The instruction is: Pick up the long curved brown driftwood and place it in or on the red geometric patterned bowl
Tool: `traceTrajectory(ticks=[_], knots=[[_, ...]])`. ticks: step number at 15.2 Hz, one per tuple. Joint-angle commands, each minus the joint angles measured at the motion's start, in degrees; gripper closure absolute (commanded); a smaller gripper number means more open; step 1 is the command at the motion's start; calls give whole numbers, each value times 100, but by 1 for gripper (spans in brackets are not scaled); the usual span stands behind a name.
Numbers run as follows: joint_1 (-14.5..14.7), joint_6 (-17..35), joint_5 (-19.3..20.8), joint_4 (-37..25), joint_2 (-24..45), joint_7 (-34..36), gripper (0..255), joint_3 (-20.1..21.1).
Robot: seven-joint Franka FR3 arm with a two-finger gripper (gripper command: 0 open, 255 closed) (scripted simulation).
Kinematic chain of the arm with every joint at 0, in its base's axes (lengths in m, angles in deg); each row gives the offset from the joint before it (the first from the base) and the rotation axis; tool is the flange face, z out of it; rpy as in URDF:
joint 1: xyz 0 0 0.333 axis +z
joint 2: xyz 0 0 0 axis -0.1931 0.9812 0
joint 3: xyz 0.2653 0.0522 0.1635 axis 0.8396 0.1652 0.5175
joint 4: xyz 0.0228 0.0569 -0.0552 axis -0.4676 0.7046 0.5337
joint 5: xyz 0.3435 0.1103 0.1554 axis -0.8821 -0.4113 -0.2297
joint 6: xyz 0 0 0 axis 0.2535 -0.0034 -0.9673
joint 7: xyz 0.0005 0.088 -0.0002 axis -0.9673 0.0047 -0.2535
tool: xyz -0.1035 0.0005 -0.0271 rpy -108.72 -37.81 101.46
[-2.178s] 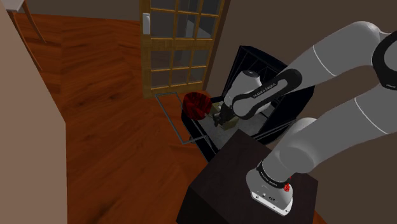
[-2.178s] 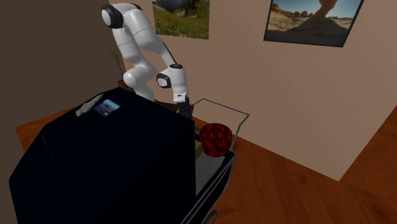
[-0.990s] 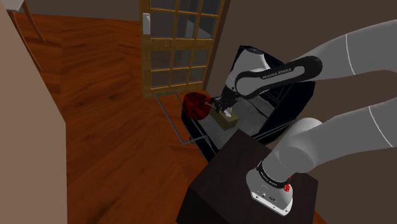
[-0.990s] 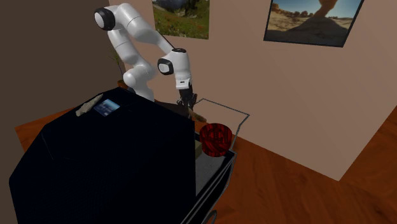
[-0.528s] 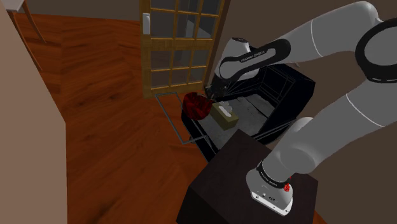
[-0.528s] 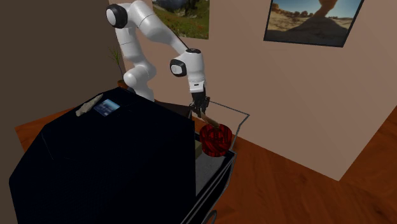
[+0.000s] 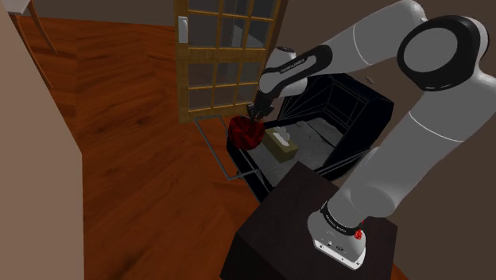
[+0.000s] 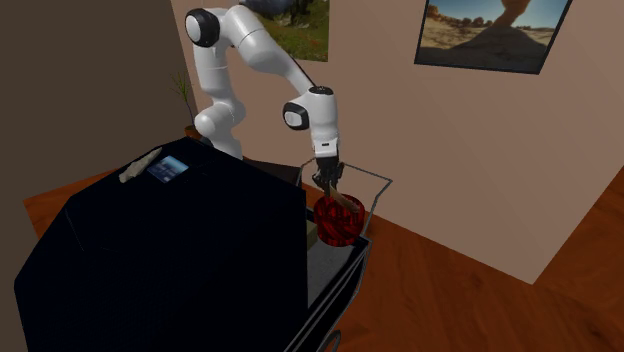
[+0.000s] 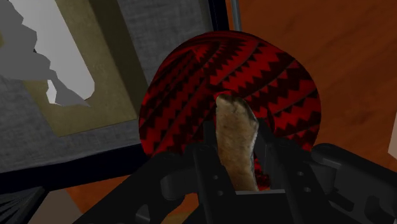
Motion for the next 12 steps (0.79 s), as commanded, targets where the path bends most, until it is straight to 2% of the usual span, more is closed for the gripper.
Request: traceTrajectory(ticks=[1, 9, 12], knots=[[5, 155, -75, 23, 136, -53, 255, 5], [-11, 769, -437, 125, 677, -332, 255, 66], [-18, 826, -477, 130, 732, -362, 255, 79]])
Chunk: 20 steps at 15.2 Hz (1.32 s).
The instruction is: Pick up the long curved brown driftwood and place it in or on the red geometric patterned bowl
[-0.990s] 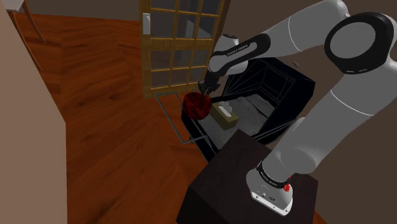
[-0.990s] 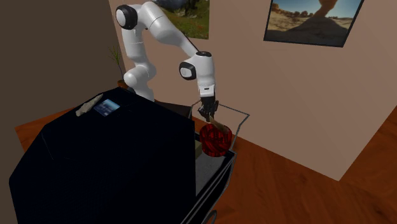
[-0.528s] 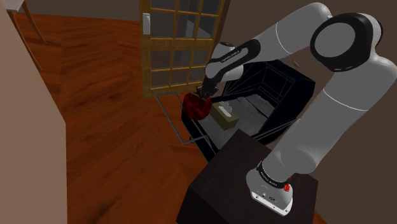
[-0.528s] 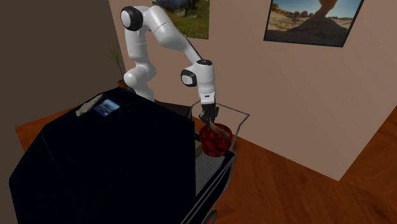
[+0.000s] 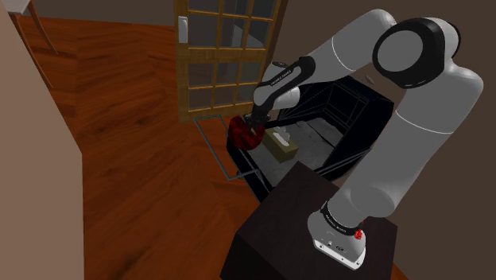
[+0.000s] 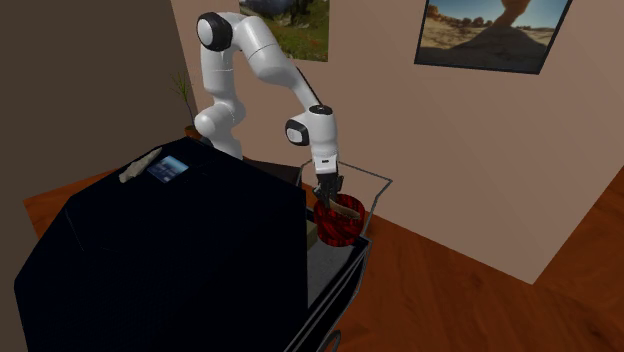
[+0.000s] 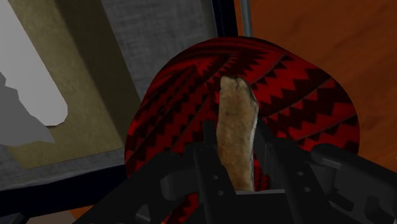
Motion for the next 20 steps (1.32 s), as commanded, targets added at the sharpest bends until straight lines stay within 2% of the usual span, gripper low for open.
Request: traceTrajectory(ticks=[1, 6, 7, 12, 16, 20], knots=[[0, 21, -9, 8, 18, -7, 255, 4], [0, 21, -10, 8, 19, -7, 255, 3], [-2, 24, -15, 6, 25, -13, 0, 4], [0, 21, -10, 8, 19, -7, 0, 3], [32, -676, 451, 1, -708, 321, 0, -104], [21, -676, 451, 1, -708, 321, 0, -94]])
